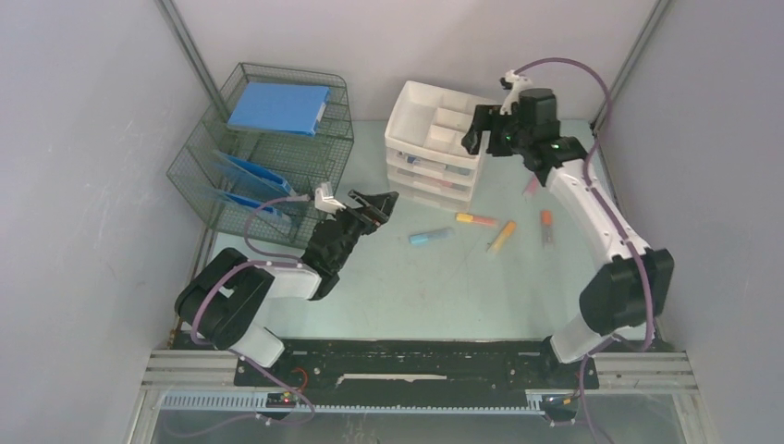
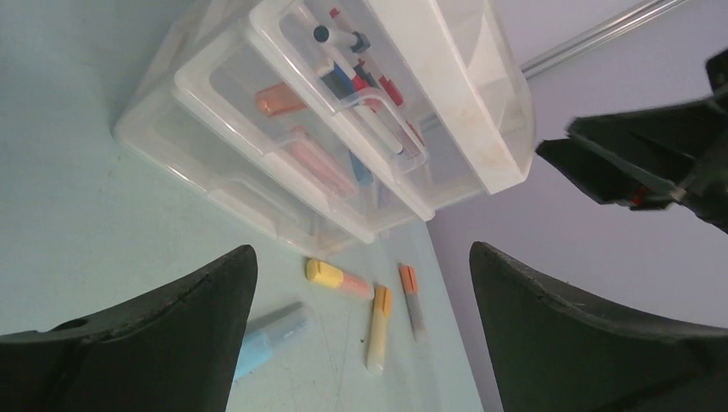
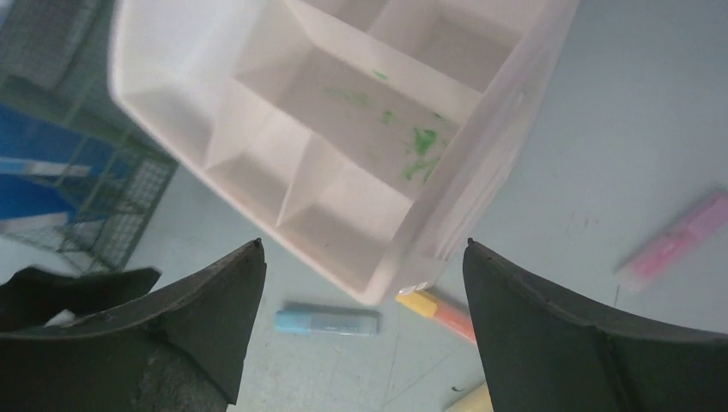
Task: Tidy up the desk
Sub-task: Open the drawer in the storage box.
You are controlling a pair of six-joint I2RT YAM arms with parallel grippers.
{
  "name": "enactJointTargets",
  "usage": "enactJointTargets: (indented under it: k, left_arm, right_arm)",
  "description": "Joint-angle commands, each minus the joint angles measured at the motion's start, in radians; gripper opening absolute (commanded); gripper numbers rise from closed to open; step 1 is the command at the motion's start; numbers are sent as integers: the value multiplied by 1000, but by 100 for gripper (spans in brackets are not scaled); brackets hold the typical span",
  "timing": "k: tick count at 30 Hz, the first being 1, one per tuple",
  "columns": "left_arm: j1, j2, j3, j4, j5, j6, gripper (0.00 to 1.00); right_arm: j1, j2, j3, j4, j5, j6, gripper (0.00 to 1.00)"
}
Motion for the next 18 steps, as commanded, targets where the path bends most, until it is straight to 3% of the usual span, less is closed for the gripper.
enactJointTargets:
  k: [1, 5, 10, 13, 18]
  left_arm:
    - [-2, 33, 3, 10, 45, -74, 100]
    - [-4, 86, 24, 10, 63, -125, 100]
    - [-8, 160, 77, 10, 71, -186, 99]
    - [-11, 206, 113, 8, 71, -221, 98]
    - [-16, 270, 166, -9, 56, -278, 97]
  right_arm:
    - [37, 69, 95, -103, 313, 129, 90]
    - [40, 97, 89, -101, 338, 153, 82]
    - [56, 129, 89, -106, 332, 148, 65]
    - [58, 137, 91, -97, 324, 155, 52]
    - [54, 139, 115, -98, 299, 185, 21]
